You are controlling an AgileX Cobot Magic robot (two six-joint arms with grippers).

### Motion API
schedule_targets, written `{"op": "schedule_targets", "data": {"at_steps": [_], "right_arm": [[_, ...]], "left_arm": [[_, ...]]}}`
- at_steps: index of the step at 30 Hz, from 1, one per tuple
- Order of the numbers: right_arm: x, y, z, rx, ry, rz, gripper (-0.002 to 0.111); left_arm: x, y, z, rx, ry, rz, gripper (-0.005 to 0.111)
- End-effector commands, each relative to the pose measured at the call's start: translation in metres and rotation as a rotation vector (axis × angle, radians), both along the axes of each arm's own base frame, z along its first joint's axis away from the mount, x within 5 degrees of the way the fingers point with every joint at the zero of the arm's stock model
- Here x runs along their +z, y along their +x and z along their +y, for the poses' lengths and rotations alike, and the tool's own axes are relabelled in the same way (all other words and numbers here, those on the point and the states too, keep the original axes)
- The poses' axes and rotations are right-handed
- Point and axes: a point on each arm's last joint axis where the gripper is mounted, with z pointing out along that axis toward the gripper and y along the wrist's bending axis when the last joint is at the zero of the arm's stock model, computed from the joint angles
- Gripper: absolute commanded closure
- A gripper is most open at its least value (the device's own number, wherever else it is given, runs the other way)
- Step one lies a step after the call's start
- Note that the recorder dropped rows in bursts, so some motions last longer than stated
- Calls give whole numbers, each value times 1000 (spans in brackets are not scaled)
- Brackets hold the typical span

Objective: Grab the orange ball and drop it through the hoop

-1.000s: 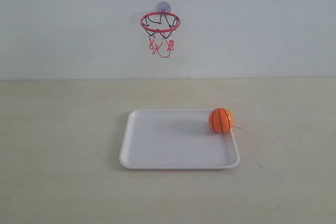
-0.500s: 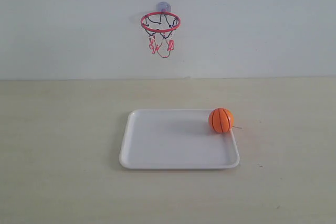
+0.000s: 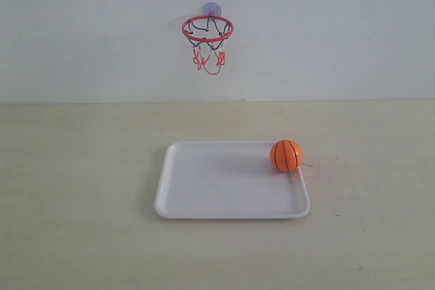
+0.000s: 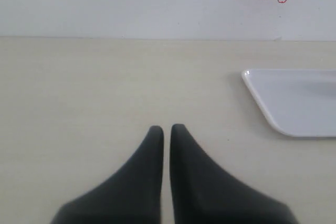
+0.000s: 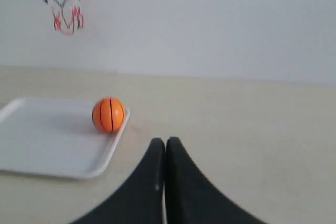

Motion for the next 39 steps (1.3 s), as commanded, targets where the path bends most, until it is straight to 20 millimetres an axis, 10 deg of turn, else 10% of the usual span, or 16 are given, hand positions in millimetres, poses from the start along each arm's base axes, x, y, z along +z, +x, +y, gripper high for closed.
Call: {"op": "schedule_targets", "data": {"at_steps": [1,17,26,39], "right_arm": [[28,-2,-1,-4,53,-302,109],[99,-36,-16,-61,302,-960,109],[190,2,8,79,-197,-253,109],[177,97,31,213,-193,249,109]], "left_arm": [[-1,0,0,0,-8,-1,103],[-1,0,0,0,-8,-1,103],[-1,0,0,0,-8,-1,103],[-1,0,0,0,-8,-1,103]]}}
